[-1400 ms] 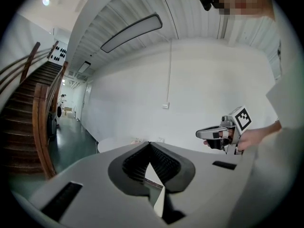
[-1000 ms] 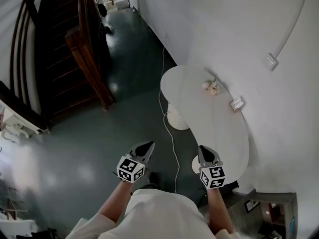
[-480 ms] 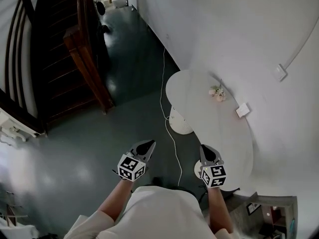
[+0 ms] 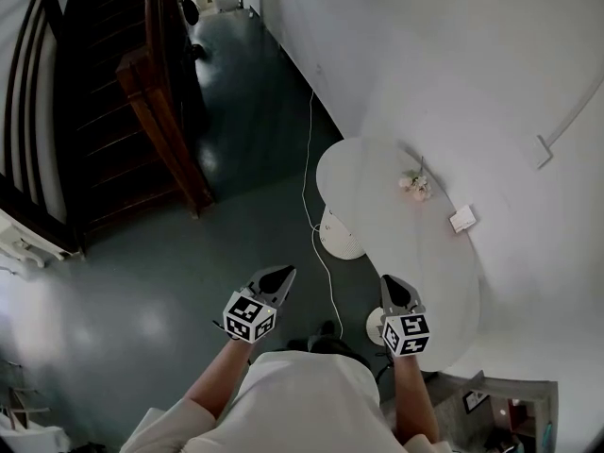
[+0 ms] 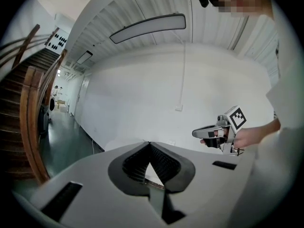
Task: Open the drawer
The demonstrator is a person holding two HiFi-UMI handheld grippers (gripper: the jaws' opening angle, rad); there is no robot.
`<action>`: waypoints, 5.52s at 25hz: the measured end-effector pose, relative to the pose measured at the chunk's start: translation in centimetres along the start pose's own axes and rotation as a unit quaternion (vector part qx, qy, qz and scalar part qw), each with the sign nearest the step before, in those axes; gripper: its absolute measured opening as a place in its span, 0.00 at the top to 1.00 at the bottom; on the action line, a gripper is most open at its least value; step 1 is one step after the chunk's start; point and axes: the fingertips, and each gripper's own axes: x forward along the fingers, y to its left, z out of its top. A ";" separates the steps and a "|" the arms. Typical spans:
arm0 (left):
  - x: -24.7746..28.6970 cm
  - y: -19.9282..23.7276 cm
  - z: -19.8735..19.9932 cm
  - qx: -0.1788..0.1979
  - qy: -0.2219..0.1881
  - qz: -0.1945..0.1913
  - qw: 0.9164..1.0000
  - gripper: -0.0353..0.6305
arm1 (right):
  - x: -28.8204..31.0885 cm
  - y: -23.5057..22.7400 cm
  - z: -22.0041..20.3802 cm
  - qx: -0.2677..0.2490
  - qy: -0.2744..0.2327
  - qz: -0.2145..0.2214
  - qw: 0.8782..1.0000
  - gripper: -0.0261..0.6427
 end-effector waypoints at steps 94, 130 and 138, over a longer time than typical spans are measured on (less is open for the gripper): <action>33.8 28.8 -16.3 -0.032 0.131 -0.179 0.975 0.94 | 42.2 -3.2 -16.2 0.035 0.230 0.001 0.973 0.94; 47.2 28.7 -35.9 -0.012 0.127 -0.222 0.967 0.82 | 47.9 -2.6 -32.2 0.048 0.288 0.011 0.956 0.94; 49.2 27.5 -37.4 -0.009 0.113 -0.235 0.965 0.77 | 48.6 -2.7 -34.5 0.050 0.298 0.025 0.953 0.94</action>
